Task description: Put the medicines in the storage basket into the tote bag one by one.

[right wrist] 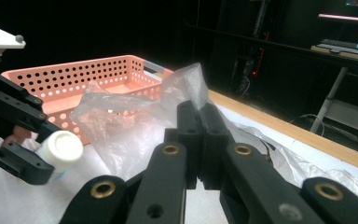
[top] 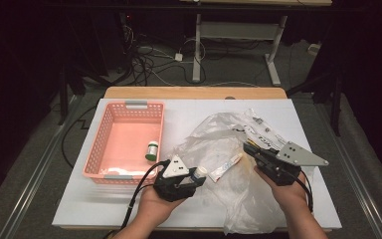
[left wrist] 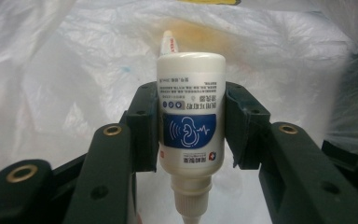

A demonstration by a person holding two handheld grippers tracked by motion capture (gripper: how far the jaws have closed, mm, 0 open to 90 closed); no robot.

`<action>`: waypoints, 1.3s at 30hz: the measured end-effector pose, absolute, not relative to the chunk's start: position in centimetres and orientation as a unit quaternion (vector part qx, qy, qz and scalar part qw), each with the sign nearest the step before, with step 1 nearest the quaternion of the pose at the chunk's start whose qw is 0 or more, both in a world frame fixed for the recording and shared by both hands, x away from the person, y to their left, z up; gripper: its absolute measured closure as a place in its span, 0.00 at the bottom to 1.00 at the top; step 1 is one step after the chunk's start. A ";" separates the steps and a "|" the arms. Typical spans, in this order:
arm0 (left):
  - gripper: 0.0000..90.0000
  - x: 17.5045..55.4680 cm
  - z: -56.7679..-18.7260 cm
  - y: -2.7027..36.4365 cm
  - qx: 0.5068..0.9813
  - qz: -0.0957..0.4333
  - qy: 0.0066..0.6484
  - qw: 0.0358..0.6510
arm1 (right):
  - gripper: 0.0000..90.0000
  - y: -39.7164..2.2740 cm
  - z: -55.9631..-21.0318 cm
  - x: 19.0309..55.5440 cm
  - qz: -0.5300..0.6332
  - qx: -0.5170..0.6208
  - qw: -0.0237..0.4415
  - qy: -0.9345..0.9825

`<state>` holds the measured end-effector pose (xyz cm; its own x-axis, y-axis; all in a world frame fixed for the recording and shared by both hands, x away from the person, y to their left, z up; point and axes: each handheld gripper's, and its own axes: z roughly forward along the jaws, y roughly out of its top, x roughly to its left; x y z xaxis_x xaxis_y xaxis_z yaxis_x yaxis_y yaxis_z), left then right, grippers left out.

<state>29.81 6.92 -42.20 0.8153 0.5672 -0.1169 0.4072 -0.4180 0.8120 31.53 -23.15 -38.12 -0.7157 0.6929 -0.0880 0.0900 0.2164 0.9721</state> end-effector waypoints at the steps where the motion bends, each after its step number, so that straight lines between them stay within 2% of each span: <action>1: 0.64 29.9 -42.2 6.6 0.840 0.089 0.288 0.452 | 1.00 -23.2 -38.1 31.6 0.566 0.266 0.267 0.733; 19: 0.64 32.7 -43.8 0.3 0.851 0.084 0.269 0.444 | 1.00 -23.5 -37.9 31.6 0.570 0.268 0.269 0.729; 39: 0.64 35.0 -46.3 -4.1 0.858 0.087 0.274 0.426 | 1.00 -23.6 -38.1 31.9 0.570 0.270 0.267 0.729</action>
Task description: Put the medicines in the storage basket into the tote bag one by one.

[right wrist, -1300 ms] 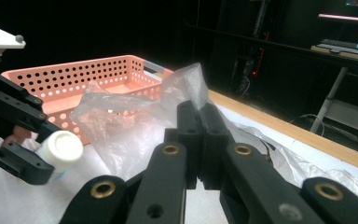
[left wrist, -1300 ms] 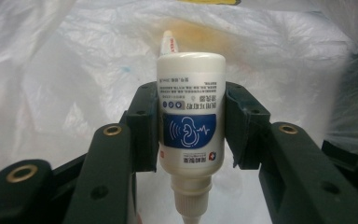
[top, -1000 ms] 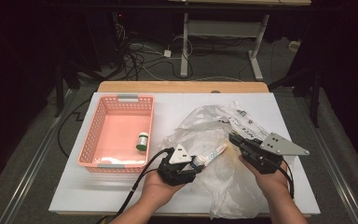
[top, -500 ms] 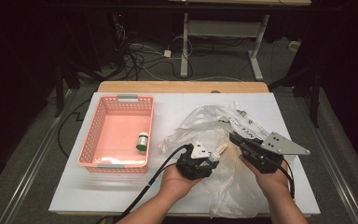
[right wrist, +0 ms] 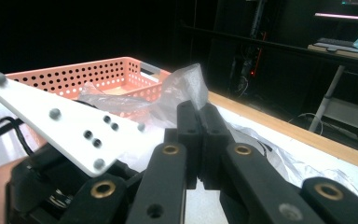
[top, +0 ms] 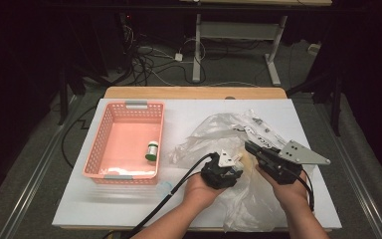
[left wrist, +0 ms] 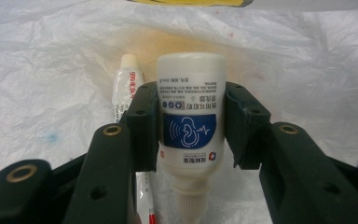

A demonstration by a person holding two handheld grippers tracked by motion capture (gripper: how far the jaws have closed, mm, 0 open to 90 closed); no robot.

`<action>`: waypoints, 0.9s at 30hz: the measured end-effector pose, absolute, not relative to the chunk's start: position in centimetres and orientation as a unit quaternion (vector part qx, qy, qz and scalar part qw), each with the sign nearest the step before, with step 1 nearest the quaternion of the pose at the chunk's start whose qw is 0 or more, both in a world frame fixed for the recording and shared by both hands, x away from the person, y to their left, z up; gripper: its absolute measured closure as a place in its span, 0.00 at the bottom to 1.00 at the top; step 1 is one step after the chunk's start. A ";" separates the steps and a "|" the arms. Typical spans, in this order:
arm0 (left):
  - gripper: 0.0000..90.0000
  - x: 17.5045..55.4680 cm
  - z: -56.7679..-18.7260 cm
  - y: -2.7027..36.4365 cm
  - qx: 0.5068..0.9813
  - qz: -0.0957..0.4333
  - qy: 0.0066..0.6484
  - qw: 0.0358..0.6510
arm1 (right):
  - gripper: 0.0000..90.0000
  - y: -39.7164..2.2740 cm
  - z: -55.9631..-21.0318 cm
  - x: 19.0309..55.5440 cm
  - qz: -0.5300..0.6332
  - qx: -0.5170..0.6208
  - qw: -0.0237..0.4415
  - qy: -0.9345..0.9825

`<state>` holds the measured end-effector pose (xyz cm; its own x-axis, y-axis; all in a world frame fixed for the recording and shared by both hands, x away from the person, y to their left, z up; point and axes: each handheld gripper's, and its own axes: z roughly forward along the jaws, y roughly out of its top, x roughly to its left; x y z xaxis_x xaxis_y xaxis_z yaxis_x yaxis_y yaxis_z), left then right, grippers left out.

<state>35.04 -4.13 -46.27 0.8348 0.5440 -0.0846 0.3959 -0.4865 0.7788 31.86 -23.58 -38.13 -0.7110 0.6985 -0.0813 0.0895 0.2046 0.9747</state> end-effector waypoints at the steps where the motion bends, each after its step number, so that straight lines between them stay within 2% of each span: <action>1: 0.64 35.1 -46.4 -4.2 0.857 0.090 0.275 0.425 | 1.00 -23.6 -38.1 31.9 0.569 0.271 0.268 0.729; 12: 0.63 35.6 -47.0 -4.6 0.856 0.088 0.283 0.423 | 1.00 -23.6 -38.1 31.8 0.569 0.273 0.267 0.728; 18: 0.52 35.2 -46.3 -4.2 0.858 0.085 0.269 0.430 | 1.00 -23.7 -38.1 31.8 0.570 0.273 0.268 0.727; 27: 0.45 33.3 -45.2 -1.2 0.849 0.066 0.261 0.454 | 1.00 -23.8 -38.0 31.7 0.570 0.273 0.267 0.727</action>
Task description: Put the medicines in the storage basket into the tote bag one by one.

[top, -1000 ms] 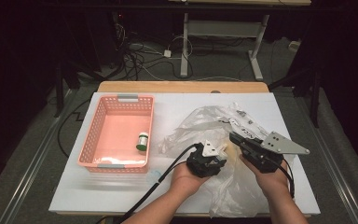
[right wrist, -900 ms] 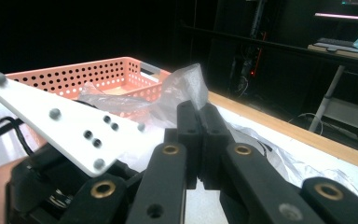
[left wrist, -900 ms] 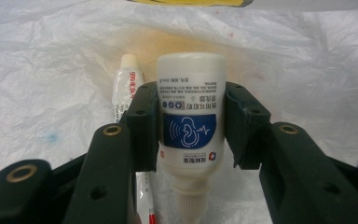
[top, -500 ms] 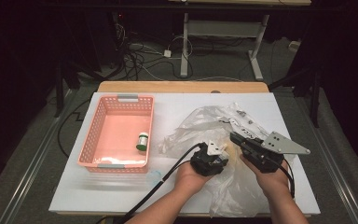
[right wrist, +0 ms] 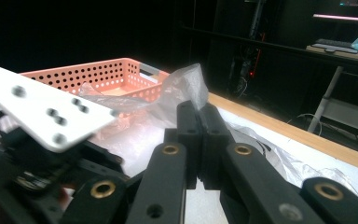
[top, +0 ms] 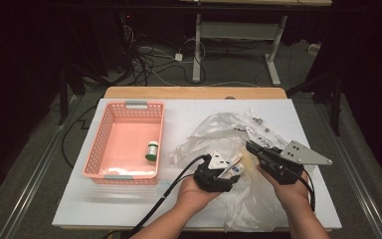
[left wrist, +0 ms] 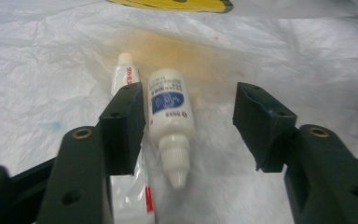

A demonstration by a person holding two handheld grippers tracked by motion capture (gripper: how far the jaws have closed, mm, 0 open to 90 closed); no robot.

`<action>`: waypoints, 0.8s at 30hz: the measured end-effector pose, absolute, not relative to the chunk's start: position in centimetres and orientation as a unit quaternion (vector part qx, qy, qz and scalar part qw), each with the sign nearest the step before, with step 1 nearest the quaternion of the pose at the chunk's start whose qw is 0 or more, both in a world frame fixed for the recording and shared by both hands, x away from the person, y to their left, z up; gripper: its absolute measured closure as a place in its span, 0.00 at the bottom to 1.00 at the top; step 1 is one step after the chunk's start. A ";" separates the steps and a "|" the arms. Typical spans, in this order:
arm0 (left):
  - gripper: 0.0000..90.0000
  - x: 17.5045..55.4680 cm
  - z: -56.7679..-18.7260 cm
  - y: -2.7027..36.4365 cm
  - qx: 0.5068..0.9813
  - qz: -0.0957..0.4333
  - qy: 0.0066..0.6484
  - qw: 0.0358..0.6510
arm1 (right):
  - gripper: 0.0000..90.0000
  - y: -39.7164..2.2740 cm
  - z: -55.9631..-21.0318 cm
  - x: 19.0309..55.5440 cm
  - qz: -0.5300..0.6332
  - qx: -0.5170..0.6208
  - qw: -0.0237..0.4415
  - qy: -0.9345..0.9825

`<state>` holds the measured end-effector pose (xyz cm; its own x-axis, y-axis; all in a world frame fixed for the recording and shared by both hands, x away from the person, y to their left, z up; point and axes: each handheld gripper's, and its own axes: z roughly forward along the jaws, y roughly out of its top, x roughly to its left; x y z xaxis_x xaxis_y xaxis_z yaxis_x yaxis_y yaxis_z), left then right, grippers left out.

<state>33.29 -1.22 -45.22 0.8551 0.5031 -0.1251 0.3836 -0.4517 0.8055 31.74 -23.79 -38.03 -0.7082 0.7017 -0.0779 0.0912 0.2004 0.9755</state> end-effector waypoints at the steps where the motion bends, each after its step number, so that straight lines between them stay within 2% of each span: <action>1: 0.45 33.0 -45.1 -0.8 0.850 0.065 0.258 0.455 | 0.99 -23.8 -38.0 31.7 0.570 0.273 0.268 0.727; 9: 0.36 30.8 -44.1 2.0 0.851 0.047 0.247 0.462 | 0.99 -23.7 -38.0 31.7 0.569 0.273 0.269 0.728; 12: 0.28 30.1 -43.6 2.8 0.851 0.051 0.248 0.460 | 0.99 -23.7 -38.0 31.7 0.568 0.274 0.269 0.728; 14: 0.27 29.7 -43.3 3.4 0.853 0.055 0.242 0.460 | 0.99 -23.7 -38.0 31.7 0.569 0.274 0.269 0.727; 17: 0.17 29.3 -43.0 4.1 0.854 0.060 0.245 0.456 | 0.99 -23.6 -38.1 31.7 0.568 0.273 0.269 0.728; 20: 0.15 29.0 -42.8 5.0 0.849 0.067 0.249 0.461 | 0.99 -23.6 -38.1 31.7 0.567 0.272 0.269 0.729; 24: 0.00 29.0 -42.3 6.0 0.841 0.066 0.268 0.465 | 0.99 -23.6 -38.1 31.7 0.568 0.273 0.268 0.728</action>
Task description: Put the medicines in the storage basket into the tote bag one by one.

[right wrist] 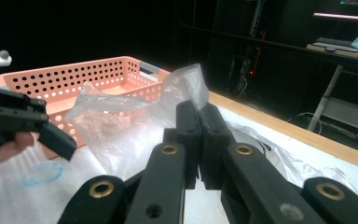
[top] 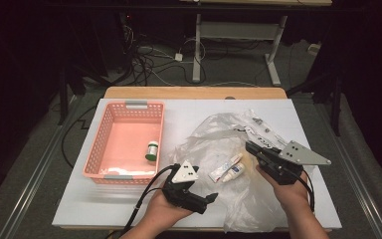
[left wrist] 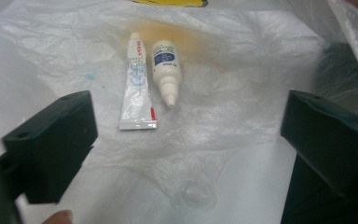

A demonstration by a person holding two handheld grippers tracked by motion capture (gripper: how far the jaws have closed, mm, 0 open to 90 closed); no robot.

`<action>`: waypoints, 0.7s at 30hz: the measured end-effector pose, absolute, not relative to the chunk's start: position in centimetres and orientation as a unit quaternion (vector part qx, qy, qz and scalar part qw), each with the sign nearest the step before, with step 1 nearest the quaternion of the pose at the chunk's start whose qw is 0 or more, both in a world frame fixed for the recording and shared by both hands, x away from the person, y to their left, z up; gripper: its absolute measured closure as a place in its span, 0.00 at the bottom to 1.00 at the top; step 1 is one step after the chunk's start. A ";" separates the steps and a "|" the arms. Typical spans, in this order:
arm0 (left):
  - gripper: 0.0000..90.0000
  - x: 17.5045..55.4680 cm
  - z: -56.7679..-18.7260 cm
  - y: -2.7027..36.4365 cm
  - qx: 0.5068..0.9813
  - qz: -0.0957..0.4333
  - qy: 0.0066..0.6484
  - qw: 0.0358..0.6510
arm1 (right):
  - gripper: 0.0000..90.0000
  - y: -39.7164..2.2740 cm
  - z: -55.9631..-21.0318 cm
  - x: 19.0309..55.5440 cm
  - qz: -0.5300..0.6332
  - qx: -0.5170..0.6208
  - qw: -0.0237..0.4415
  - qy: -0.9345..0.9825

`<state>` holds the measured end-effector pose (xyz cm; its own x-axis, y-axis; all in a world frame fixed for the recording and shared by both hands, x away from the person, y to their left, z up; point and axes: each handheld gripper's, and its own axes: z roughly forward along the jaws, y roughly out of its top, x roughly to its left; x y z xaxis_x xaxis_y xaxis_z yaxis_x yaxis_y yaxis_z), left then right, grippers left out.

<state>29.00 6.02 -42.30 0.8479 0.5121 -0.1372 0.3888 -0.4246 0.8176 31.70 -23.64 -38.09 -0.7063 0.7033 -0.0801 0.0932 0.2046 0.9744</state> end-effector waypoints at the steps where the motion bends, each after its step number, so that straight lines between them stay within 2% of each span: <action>1: 0.00 29.0 -42.0 6.3 0.842 0.068 0.268 0.464 | 0.99 -23.7 -38.1 31.7 0.569 0.274 0.267 0.728; 21: 0.00 29.0 -39.8 12.5 0.814 0.117 0.314 0.474 | 0.99 -24.0 -38.0 31.7 0.570 0.275 0.268 0.726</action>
<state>28.97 12.47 -39.83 0.7756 0.6222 -0.1066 0.4002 -0.3542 0.8452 31.67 -23.95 -37.98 -0.7049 0.7053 -0.0754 0.0936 0.1979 0.9757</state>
